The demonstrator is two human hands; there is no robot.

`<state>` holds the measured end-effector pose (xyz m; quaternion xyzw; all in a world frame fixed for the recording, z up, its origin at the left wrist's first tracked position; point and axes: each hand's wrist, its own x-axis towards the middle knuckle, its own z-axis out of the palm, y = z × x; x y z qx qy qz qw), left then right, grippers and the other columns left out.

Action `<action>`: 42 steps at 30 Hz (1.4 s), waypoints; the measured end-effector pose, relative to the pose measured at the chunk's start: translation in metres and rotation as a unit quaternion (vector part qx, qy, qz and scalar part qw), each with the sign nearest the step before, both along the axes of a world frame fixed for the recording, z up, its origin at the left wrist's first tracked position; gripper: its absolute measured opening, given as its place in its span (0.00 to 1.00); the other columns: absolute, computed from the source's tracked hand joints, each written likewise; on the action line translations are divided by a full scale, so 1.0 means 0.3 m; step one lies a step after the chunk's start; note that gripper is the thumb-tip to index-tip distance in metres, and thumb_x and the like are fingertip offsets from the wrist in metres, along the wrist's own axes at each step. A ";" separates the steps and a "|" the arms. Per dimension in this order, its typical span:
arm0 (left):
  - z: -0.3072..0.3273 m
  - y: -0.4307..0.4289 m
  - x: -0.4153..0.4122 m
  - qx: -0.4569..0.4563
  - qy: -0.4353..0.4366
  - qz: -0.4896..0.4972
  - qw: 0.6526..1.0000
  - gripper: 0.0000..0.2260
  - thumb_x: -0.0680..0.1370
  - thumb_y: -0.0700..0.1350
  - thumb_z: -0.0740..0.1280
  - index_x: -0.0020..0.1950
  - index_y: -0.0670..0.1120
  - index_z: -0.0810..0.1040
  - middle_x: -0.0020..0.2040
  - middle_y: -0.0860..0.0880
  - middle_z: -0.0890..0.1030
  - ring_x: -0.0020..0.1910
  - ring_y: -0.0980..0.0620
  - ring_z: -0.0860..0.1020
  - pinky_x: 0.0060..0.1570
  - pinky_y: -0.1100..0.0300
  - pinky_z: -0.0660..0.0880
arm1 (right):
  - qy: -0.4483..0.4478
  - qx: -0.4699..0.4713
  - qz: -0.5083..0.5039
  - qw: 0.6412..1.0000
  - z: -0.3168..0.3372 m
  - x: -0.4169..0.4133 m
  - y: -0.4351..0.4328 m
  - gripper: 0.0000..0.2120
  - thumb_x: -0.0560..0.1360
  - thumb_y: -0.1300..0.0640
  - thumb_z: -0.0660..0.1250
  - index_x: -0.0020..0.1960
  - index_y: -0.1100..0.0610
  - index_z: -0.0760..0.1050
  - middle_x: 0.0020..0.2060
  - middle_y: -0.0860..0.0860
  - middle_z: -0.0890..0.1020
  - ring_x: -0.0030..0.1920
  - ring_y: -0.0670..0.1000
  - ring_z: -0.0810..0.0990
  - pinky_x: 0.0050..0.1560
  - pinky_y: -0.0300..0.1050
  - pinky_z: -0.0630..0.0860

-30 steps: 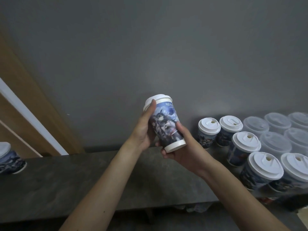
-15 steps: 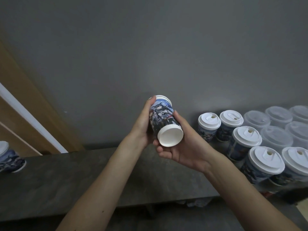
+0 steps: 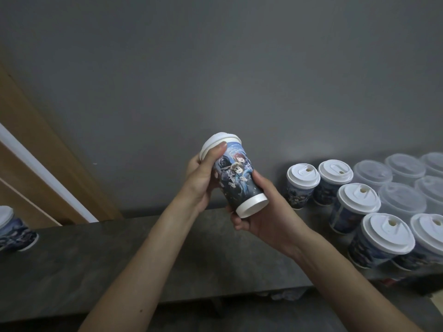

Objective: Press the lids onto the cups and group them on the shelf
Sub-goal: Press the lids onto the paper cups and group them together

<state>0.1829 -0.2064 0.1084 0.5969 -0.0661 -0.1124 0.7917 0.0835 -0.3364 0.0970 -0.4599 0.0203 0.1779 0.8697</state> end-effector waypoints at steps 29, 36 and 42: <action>-0.312 -0.216 -0.114 0.146 -0.118 -0.126 0.974 0.27 0.73 0.53 0.73 0.71 0.51 0.73 0.65 0.53 0.79 0.62 0.61 0.79 0.57 0.68 0.74 | -0.074 -0.412 -0.167 0.892 -0.433 -0.125 -0.264 0.33 0.66 0.41 0.82 0.65 0.49 0.74 0.59 0.47 0.84 0.59 0.43 0.83 0.62 0.44 0.79; -0.480 -0.359 -0.201 0.246 -0.173 -0.151 0.942 0.43 0.69 0.57 0.78 0.78 0.59 0.59 0.74 0.63 0.69 0.72 0.66 0.68 0.69 0.70 0.65 | -0.061 -0.522 -0.300 0.796 -0.591 -0.142 -0.406 0.33 0.63 0.40 0.78 0.66 0.42 0.72 0.62 0.44 0.80 0.62 0.39 0.79 0.62 0.43 0.77; -0.548 -0.467 -0.190 0.284 -0.190 -0.142 0.929 0.45 0.68 0.49 0.82 0.79 0.54 0.60 0.74 0.58 0.70 0.72 0.68 0.67 0.68 0.72 0.64 | -0.073 -0.501 -0.353 0.787 -0.625 -0.109 -0.429 0.35 0.66 0.57 0.76 0.70 0.51 0.68 0.65 0.37 0.75 0.66 0.28 0.72 0.64 0.26 0.67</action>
